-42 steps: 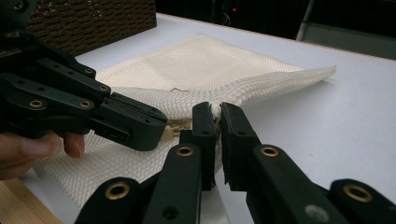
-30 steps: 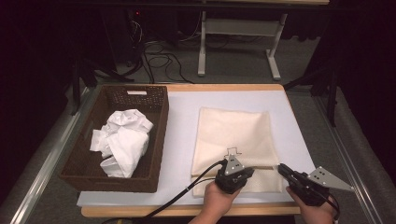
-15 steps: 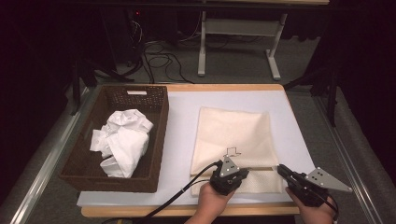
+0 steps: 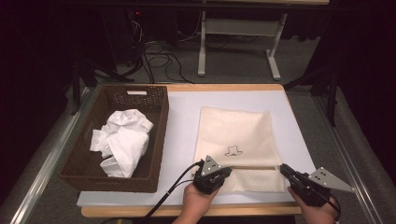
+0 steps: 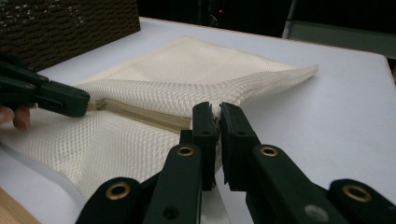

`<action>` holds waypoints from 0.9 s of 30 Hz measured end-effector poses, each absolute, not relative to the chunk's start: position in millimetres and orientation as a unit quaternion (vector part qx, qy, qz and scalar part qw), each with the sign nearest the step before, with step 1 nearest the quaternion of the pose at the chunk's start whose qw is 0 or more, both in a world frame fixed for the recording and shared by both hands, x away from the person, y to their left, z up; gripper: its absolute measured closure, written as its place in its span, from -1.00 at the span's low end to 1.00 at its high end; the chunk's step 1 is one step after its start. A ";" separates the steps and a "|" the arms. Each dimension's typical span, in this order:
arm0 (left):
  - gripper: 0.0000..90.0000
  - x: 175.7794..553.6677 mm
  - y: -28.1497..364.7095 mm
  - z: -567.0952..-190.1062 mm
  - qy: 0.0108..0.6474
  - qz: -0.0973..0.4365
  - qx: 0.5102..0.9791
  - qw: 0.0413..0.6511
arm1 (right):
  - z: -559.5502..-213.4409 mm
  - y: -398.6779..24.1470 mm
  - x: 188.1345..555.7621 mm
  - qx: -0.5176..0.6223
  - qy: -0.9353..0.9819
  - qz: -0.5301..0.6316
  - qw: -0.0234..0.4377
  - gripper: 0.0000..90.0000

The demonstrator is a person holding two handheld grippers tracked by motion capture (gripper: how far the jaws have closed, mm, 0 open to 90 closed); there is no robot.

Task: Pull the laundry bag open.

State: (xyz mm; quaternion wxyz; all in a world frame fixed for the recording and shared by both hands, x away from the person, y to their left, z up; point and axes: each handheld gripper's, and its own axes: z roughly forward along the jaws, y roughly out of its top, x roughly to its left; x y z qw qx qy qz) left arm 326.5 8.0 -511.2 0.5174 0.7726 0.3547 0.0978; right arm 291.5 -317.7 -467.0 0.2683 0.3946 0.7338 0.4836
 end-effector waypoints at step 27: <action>0.94 321.7 37.6 -508.7 0.387 0.111 0.765 0.503 | -466.3 -315.0 290.4 0.387 0.740 0.477 0.272 0.94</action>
